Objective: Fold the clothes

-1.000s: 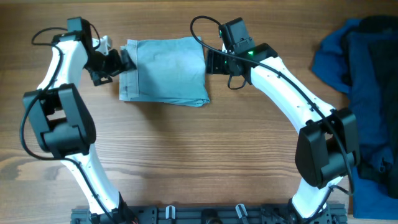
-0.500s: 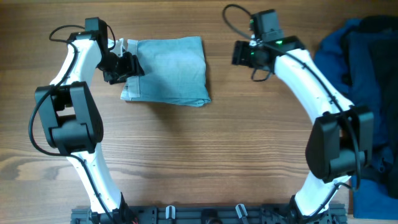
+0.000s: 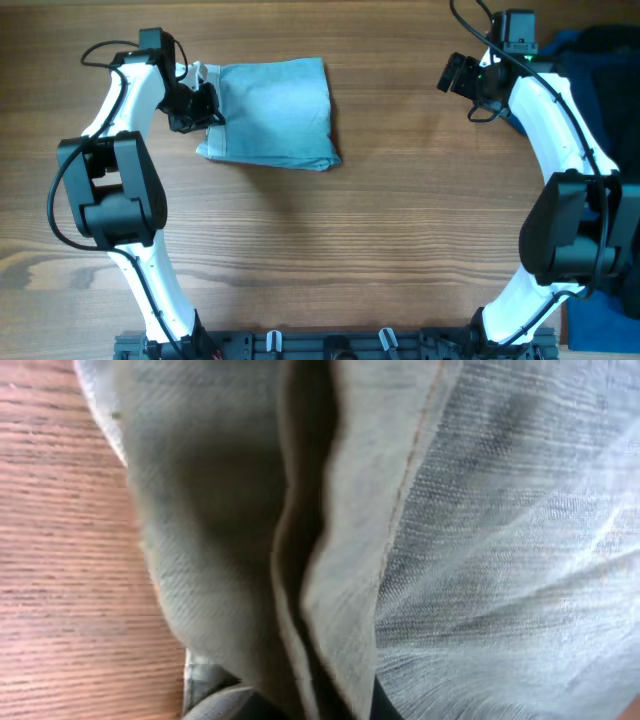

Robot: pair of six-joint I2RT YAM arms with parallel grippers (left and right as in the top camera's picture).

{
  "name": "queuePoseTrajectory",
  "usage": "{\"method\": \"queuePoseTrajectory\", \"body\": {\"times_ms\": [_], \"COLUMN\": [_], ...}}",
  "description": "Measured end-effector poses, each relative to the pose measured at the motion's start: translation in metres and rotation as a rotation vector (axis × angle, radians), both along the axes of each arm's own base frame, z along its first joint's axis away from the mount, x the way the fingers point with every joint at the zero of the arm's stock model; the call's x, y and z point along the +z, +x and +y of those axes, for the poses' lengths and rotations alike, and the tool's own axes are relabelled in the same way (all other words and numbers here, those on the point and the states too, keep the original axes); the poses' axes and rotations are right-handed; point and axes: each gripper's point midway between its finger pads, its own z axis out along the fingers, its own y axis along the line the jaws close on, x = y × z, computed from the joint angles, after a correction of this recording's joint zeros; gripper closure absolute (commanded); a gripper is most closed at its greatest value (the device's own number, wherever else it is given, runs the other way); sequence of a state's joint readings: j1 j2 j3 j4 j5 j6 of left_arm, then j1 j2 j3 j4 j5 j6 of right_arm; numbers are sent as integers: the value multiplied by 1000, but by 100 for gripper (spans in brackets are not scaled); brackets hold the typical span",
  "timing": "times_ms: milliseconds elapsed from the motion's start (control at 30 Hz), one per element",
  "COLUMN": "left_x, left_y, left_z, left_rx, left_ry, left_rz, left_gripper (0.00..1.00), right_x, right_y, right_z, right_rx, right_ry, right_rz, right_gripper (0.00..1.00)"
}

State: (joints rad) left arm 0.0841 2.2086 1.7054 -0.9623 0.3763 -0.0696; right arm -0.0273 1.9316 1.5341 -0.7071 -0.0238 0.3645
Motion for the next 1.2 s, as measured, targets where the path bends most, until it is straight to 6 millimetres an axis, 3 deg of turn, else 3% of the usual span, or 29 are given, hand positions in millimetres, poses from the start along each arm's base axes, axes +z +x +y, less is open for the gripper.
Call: {"method": "queuePoseTrajectory", "body": {"times_ms": [200, 300, 433, 500, 567, 667, 800, 967, 1100, 1200], "left_x": [0, 1, 1, 1, 1, 1, 0, -1, -3, -4], "left_y": [19, 24, 15, -2, -18, -57, -106, -132, -130, -116], "left_z": [12, 43, 129, 188, 227, 294, 353, 372, 363, 350], "left_rx": [150, 293, 535, 678, 784, 1006, 1262, 1411, 1416, 1380], "left_ry": [10, -3, -6, -5, -8, -23, -52, -84, -71, -51], "left_rz": [-29, -23, -10, -7, -1, 17, 47, 89, 125, 129], "left_gripper": [96, 96, 96, 96, 96, 96, 96, 96, 96, 96], "right_x": [0, 0, 0, 0, 0, 0, 0, 0, 0, 0], "right_y": [0, 0, 0, 0, 0, 0, 0, 0, 0, 0], "right_z": [0, 0, 0, 0, 0, 0, 0, 0, 0, 0], "right_rx": [0, 0, 0, 0, 0, 0, 0, 0, 0, 0], "right_ry": [0, 0, 0, 0, 0, 0, 0, 0, 0, 0], "right_rz": [0, 0, 0, 0, 0, 0, 0, 0, 0, 0], "right_gripper": [1, 0, 0, 1, 1, 1, 1, 1, 0, 1]}}
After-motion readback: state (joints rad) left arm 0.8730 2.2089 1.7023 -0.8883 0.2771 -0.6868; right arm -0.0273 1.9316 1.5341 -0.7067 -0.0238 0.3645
